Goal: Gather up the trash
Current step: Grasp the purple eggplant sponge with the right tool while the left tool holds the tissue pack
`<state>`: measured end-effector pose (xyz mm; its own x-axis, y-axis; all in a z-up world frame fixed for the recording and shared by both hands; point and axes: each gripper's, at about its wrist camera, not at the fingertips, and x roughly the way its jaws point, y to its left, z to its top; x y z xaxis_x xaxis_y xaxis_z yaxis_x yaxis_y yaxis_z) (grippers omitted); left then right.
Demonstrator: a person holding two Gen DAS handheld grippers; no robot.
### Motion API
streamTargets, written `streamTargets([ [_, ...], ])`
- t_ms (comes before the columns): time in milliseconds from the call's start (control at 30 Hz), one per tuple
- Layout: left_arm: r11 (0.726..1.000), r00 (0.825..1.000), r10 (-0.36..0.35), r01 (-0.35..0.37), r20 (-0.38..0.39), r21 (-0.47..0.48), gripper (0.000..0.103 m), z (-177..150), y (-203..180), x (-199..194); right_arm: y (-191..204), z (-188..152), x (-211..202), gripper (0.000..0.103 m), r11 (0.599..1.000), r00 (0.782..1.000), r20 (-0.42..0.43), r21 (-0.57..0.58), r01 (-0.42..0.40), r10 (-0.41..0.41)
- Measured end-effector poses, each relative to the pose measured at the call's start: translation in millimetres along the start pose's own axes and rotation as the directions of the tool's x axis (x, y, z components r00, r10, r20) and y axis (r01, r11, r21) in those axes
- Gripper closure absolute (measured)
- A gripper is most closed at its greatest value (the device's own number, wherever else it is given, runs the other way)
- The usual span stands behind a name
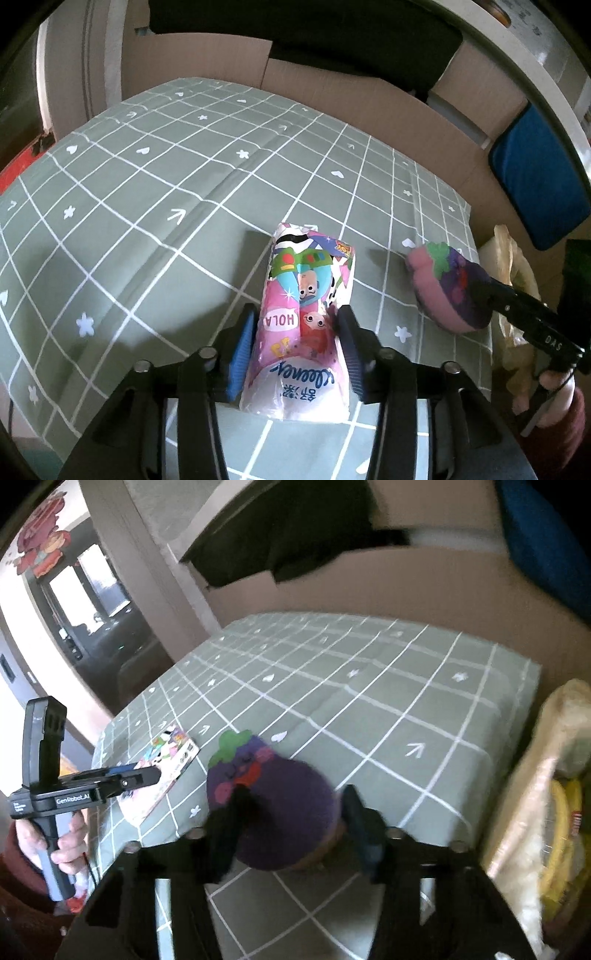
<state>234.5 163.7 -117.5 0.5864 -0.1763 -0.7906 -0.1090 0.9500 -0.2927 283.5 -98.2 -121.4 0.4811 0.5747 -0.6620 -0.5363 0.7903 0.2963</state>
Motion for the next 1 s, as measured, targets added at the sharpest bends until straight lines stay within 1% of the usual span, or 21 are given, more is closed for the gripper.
streamTargets([
  [33, 1.0, 1.0, -0.007, 0.007, 0.002, -0.003, 0.065, -1, -3, -1, 2, 0, -6, 0.074, 1.0, 1.0, 0.015, -0.008, 0.011, -0.011],
  [67, 1.0, 1.0, -0.016, 0.016, 0.008, -0.005, 0.066, -2, -5, -3, 4, 1, -11, 0.077, 1.0, 0.999, 0.025, -0.02, 0.024, -0.023],
  [133, 1.0, 0.999, -0.021, 0.021, 0.029, -0.008, 0.068, -3, -10, -8, 13, 1, -24, 0.093, 0.995, 0.996, 0.054, -0.068, 0.076, -0.073],
  [233, 1.0, 0.996, -0.02, 0.018, 0.085, 0.017, 0.068, 0, -22, -21, 29, 1, -42, 0.094, 0.983, 0.989, 0.097, -0.137, 0.124, -0.111],
  [333, 0.999, 0.991, -0.015, 0.01, 0.134, 0.037, 0.068, 1, -29, -34, 45, -3, -53, 0.094, 0.973, 0.988, 0.106, -0.19, 0.128, -0.109],
  [400, 0.999, 0.989, -0.027, 0.023, 0.143, 0.031, 0.068, 2, -28, -43, 52, -7, -55, 0.094, 0.97, 0.989, 0.097, -0.208, 0.126, -0.107],
  [467, 1.0, 0.989, -0.023, 0.02, 0.148, 0.023, 0.068, 1, -25, -50, 53, -9, -53, 0.094, 0.966, 0.988, 0.098, -0.217, 0.14, -0.121],
  [500, 1.0, 0.988, -0.021, 0.018, 0.153, 0.02, 0.068, -1, -24, -54, 50, -8, -50, 0.092, 0.968, 0.991, 0.086, -0.217, 0.123, -0.107],
  [567, 1.0, 0.987, -0.028, 0.026, 0.159, 0.012, 0.068, -6, -22, -61, 48, -8, -41, 0.077, 0.969, 0.995, 0.056, -0.227, 0.097, -0.087],
  [600, 0.999, 0.986, -0.033, 0.032, 0.161, 0.008, 0.068, -7, -20, -64, 49, -9, -34, 0.055, 0.959, 0.994, 0.05, -0.264, 0.102, -0.092],
  [633, 0.999, 0.986, -0.041, 0.041, 0.162, 0.002, 0.068, -9, -18, -67, 52, -11, -30, 0.043, 0.949, 0.994, 0.047, -0.295, 0.112, -0.103],
  [667, 0.999, 0.986, -0.046, 0.047, 0.163, -0.003, 0.068, -10, -18, -69, 57, -13, -26, 0.044, 0.937, 0.992, 0.041, -0.325, 0.129, -0.122],
  [700, 0.999, 0.985, -0.051, 0.053, 0.167, -0.008, 0.068, -12, -16, -71, 62, -14, -18, 0.045, 0.917, 0.987, 0.031, -0.366, 0.159, -0.159],
  [800, 0.998, 0.984, -0.049, 0.054, 0.173, -0.027, 0.068, -16, -9, -74, 75, -17, -3, 0.045, 0.876, 0.979, 0.03, -0.442, 0.192, -0.199],
  [867, 0.997, 0.985, -0.045, 0.053, 0.168, -0.048, 0.068, -16, -3, -72, 79, -17, 6, 0.045, 0.862, 0.977, 0.023, -0.466, 0.2, -0.214],
  [933, 0.996, 0.986, -0.048, 0.059, 0.162, -0.066, 0.068, -16, 2, -70, 78, -15, 20, 0.044, 0.853, 0.972, -0.007, -0.481, 0.202, -0.235],
  [967, 0.995, 0.986, -0.05, 0.063, 0.161, -0.071, 0.068, -15, 4, -69, 79, -15, 23, 0.043, 0.842, 0.968, 0.004, -0.493, 0.22, -0.25],
  [1000, 0.995, 0.986, -0.052, 0.064, 0.161, -0.073, 0.068, -16, 5, -68, 79, -15, 28, 0.043, 0.817, 0.959, 0.02, -0.519, 0.25, -0.281],
])
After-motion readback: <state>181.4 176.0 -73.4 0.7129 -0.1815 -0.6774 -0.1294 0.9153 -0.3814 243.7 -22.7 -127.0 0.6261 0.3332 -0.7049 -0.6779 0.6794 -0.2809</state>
